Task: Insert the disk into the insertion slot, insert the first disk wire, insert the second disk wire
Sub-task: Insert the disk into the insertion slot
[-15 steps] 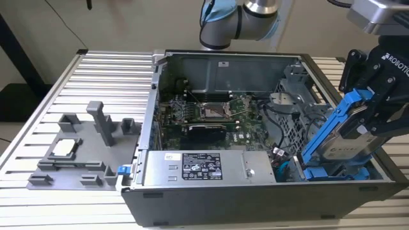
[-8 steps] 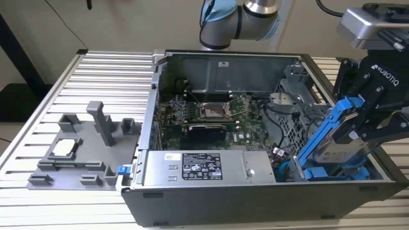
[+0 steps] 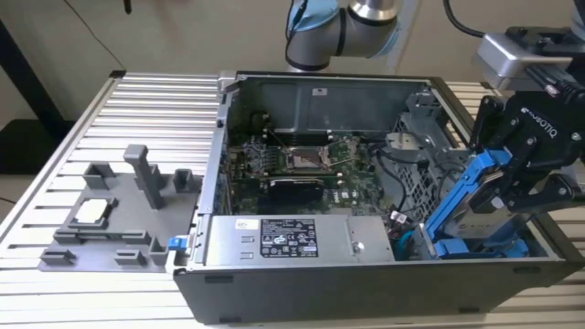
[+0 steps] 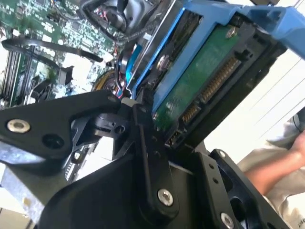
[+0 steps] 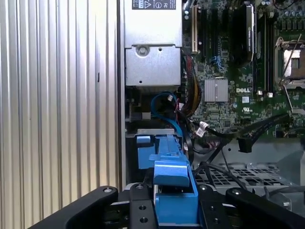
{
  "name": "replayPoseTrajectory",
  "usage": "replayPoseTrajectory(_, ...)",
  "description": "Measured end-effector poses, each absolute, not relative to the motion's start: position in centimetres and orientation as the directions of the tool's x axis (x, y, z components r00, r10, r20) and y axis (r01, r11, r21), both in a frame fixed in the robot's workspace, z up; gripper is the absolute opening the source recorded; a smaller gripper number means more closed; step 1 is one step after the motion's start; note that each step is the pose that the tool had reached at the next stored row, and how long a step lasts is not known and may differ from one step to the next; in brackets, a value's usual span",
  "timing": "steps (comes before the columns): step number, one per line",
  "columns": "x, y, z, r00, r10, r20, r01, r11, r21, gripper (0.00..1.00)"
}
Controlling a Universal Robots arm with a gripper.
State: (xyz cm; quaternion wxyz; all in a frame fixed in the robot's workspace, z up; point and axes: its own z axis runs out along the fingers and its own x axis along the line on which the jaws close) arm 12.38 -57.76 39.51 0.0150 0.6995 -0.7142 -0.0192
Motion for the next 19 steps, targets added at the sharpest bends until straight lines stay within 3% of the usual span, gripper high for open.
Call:
replayPoseTrajectory(15,12.4,-57.8,38.2,-0.021,-1.0,-0.006,-0.999,0.021,0.048,0.33)
replayPoseTrajectory(19,12.4,-57.8,38.2,-0.021,-1.0,-0.006,-0.999,0.021,0.048,0.4)
